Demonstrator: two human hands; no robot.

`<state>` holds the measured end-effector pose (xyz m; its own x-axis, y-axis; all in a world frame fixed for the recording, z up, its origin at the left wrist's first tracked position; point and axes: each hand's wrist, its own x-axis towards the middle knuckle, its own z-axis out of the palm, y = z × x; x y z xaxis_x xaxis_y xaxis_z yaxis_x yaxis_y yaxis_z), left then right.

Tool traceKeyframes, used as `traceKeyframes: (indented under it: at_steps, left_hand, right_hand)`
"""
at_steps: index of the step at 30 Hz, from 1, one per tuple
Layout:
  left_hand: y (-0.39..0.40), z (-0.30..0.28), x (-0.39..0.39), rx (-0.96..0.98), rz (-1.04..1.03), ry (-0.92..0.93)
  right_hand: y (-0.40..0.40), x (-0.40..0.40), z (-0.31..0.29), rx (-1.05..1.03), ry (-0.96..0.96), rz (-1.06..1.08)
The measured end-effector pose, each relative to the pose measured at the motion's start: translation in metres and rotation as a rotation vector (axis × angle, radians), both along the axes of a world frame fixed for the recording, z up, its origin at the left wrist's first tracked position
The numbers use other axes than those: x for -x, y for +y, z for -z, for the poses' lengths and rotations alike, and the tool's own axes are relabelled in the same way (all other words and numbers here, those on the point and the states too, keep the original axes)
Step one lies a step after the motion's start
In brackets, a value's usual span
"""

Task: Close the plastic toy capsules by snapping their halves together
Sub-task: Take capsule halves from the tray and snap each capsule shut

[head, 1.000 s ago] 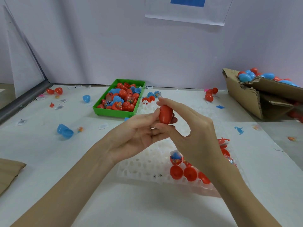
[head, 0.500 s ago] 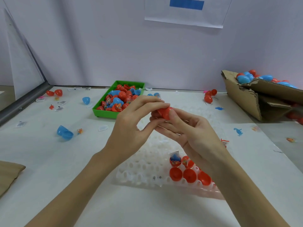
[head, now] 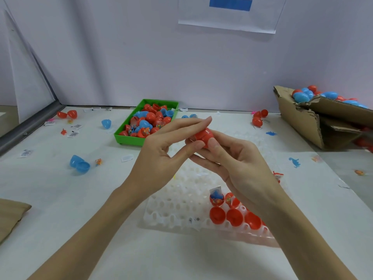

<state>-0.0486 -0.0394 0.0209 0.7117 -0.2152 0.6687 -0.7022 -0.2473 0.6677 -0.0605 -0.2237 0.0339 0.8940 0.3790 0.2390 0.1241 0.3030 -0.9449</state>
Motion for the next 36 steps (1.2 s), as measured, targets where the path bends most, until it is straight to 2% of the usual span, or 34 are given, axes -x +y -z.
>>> traceKeyframes:
  at_steps: [6,9,15,22,36]
  left_hand:
    - [-0.002,-0.001,0.002,-0.04,-0.057,-0.059]
    - [-0.004,-0.003,0.006,-0.036,-0.07,-0.029]
    - [-0.009,-0.001,0.009,-0.049,-0.169,-0.127]
    - [-0.011,-0.001,0.012,-0.098,-0.19,-0.15]
    - [-0.011,0.001,0.011,-0.2,-0.25,-0.305]
  right_hand:
    - [0.002,0.002,0.0,0.0,-0.022,0.062]
    - [0.002,0.002,-0.001,-0.015,-0.001,0.079]
    - [0.002,0.004,-0.002,-0.105,0.093,-0.022]
    - [0.0,0.003,-0.004,-0.172,0.184,-0.106]
    - [0.002,0.004,-0.003,-0.169,0.149,-0.018]
